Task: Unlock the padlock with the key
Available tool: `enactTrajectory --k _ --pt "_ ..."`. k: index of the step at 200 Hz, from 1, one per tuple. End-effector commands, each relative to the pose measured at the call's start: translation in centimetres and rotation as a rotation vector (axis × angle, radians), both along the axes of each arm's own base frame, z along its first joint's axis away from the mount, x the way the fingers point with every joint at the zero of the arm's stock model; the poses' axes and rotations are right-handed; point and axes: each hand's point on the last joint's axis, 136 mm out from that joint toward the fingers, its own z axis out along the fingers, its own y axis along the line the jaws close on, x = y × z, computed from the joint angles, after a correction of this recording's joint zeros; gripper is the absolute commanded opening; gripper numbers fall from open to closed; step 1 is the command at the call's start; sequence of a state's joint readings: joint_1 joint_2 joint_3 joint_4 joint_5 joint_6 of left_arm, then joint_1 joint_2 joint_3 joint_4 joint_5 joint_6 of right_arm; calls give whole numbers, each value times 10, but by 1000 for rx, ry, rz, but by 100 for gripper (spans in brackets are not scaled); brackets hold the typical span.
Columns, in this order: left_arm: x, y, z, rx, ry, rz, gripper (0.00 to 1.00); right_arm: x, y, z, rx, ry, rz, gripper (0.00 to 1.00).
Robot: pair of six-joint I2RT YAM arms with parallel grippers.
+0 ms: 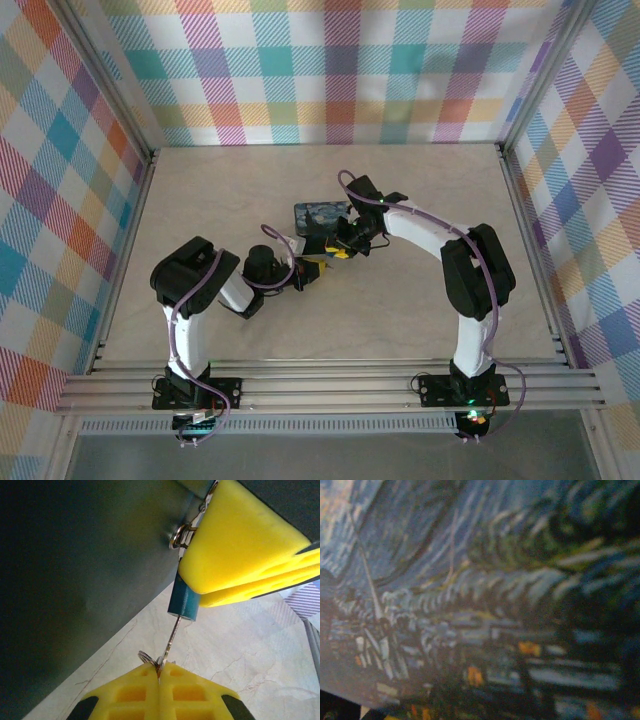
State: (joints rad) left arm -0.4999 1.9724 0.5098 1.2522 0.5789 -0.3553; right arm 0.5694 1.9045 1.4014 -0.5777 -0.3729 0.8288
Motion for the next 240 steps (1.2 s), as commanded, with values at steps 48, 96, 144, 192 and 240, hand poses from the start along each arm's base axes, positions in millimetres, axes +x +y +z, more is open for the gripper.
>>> enactTrajectory --k 48,96,144,192,240 --pt "15 7 23 -92 -39 -38 0 -20 9 19 94 -14 126 0" --pt "17 5 21 -110 -16 -66 0 -22 15 24 139 -13 161 0" --pt "19 5 23 -117 -16 -66 0 -28 16 25 154 -1 207 0" --pt "25 13 24 -94 -44 6 0 -30 16 21 138 60 180 0" --pt "26 15 24 -79 -50 26 0 -27 8 25 87 39 145 0"
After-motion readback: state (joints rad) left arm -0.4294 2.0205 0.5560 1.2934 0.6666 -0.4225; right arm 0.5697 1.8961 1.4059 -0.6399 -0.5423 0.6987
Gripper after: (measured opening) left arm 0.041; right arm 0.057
